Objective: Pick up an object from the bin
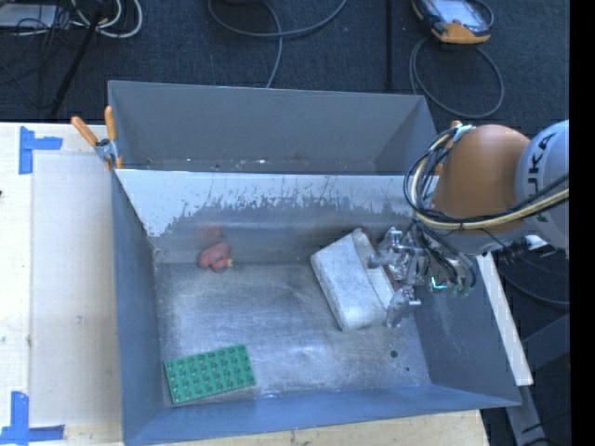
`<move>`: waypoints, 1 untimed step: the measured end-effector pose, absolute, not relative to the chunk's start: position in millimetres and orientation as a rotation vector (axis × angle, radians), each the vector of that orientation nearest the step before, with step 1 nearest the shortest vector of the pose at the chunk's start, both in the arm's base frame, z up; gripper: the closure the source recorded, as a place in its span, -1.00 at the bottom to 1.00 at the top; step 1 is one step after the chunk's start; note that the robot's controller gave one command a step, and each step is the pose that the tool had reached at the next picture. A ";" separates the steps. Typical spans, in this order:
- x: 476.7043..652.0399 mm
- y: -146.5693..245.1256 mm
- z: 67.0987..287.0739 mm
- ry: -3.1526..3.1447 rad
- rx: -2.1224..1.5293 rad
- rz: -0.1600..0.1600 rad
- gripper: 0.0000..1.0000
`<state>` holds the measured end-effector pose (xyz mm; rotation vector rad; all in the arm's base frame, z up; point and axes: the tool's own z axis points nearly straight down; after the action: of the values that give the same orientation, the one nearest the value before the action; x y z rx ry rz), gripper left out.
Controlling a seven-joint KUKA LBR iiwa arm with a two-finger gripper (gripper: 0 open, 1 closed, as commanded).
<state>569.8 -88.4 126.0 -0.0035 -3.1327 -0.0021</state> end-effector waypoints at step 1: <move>589.3 -58.4 92.0 -3.109 0.485 0.002 -1.00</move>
Offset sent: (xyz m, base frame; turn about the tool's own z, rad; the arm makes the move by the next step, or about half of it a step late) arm 0.0244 0.0445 -0.0560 -0.3849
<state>589.3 -58.4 92.0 0.4853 -3.1089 0.0020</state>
